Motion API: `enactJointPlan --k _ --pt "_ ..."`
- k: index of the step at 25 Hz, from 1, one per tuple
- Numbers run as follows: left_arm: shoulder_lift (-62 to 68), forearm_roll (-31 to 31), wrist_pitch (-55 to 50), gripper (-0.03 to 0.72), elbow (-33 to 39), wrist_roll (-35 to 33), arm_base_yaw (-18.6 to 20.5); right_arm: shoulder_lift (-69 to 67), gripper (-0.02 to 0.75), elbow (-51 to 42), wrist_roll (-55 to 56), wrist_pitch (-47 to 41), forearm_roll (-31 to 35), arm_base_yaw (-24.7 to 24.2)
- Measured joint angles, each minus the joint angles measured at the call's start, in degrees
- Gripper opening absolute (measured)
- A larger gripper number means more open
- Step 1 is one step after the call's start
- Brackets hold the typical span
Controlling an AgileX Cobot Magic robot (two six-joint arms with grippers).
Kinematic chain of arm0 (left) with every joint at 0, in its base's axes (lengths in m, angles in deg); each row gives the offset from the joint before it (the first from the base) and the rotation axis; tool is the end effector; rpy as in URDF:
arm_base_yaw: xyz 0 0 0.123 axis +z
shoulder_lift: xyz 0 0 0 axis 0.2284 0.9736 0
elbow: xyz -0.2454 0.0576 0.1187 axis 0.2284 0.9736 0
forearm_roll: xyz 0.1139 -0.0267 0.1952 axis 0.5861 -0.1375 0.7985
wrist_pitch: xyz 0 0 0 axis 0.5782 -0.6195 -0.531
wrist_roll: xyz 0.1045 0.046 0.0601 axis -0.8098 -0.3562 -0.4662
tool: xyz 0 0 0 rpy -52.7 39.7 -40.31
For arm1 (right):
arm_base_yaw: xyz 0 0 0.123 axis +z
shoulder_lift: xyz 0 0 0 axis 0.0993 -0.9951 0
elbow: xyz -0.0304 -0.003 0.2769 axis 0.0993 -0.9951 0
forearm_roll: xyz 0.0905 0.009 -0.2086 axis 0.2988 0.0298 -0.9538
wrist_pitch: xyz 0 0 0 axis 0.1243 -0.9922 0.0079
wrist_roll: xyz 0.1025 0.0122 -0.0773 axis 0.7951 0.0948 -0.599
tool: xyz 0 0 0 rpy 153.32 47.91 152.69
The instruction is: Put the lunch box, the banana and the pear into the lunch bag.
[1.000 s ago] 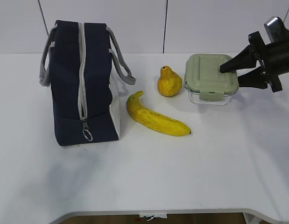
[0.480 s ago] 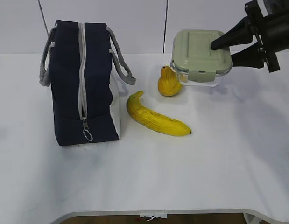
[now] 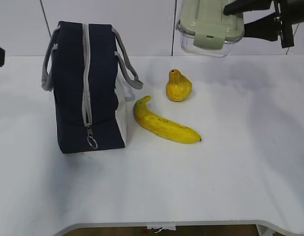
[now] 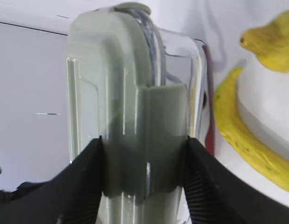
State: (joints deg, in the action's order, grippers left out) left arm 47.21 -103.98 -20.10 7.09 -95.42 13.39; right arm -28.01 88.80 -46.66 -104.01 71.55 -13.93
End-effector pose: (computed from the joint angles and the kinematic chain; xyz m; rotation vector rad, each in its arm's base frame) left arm 0.2109 -0.0720 0.3254 0.0248 2.4054 -0.8175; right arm 0.3802 0.0588 0.3096 0.1427 2.2964 1.4045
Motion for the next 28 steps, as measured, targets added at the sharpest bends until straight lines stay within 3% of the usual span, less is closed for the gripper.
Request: enactJointPlan --k 6,13,23,25,28 --pt "14.3 -1.9 -2.6 0.410 -10.2 -4.0 -0.2 0.0 0.382 3.4 0.1 -0.1 2.0 1.6" --pt "26.8 -2.8 -5.9 0.410 -19.4 -5.3 -0.4 0.0 0.382 4.2 0.1 1.5 3.0 9.1" --pt "36.2 -4.7 -7.5 0.399 -24.3 -7.9 -4.1 -3.4 0.382 4.6 -0.9 10.3 8.7 18.1" --pt "37.1 -4.2 -7.5 0.329 -24.4 -7.9 -4.2 -4.5 0.382 5.4 -0.9 10.5 9.2 19.2" --pt "37.2 -3.4 -7.7 0.113 -24.5 -8.0 -4.2 -5.5 0.382 7.3 -0.9 10.7 9.7 20.3"
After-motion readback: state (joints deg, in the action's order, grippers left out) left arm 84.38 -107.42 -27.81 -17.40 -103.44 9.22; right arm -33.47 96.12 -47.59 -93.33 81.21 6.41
